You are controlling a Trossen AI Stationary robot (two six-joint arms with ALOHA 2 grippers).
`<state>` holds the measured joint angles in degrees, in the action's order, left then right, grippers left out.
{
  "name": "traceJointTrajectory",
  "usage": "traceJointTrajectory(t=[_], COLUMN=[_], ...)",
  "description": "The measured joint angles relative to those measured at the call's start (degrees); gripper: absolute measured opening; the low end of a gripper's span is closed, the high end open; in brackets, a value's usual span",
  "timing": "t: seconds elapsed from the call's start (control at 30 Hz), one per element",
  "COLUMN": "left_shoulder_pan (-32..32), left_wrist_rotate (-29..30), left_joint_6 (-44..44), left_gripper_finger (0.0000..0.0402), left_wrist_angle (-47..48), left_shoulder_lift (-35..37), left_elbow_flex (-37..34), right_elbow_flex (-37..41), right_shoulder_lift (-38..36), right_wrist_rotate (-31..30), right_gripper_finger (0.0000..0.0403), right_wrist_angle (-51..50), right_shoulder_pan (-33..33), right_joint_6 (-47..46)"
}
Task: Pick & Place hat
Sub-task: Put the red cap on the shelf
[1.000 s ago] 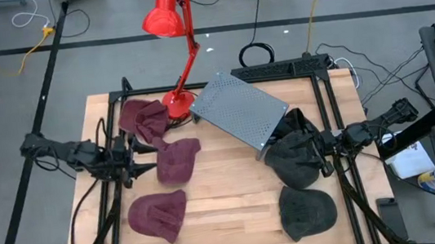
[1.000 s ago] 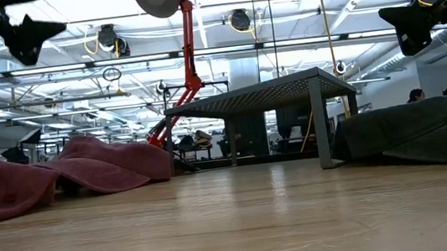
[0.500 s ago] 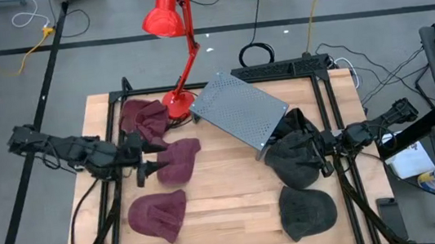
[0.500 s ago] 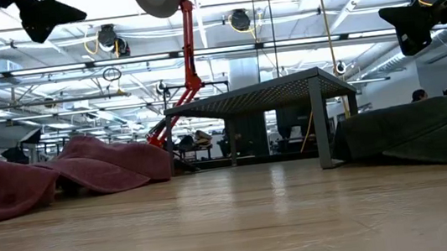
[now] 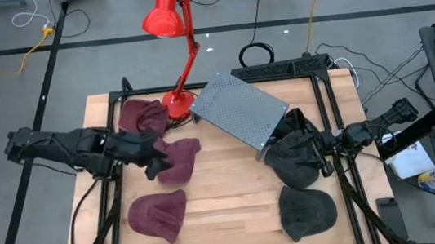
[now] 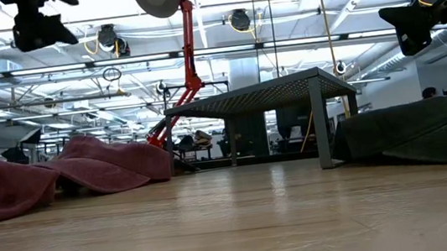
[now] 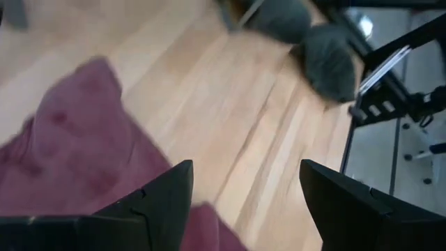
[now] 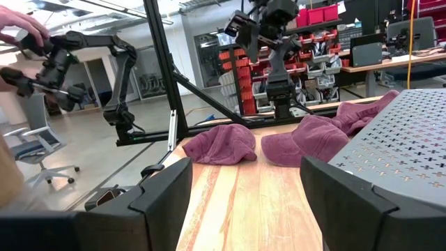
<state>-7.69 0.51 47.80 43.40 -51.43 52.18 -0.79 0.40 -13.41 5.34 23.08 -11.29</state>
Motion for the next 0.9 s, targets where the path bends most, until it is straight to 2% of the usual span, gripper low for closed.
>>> traceJointTrajectory(t=[0.37,0.5,0.73,0.9], left_shoulder_pan=[5.69,6.57,6.47,6.39], left_wrist_rotate=[-11.64,-12.31,-9.65,-9.46], left_joint_6=[1.46,-4.48,-19.22,-26.56], left_gripper_finger=[0.0269,0.0269,0.0269,0.0269], left_wrist_angle=[14.12,18.10,24.24,31.77], left_shoulder_lift=[-5.45,-7.43,-12.30,-16.08], left_elbow_flex=[5.41,8.19,14.40,18.62], right_elbow_flex=[0.01,0.01,0.01,0.01], right_shoulder_lift=[0.00,-0.01,0.00,-0.02], right_wrist_rotate=[0.02,0.02,0.02,0.01], right_gripper_finger=[0.0260,0.0261,0.0259,0.0260], right_wrist_angle=[0.00,0.00,0.00,0.00], right_shoulder_pan=[0.00,-0.01,-0.01,0.00], right_joint_6=[0.00,0.00,0.00,0.00])
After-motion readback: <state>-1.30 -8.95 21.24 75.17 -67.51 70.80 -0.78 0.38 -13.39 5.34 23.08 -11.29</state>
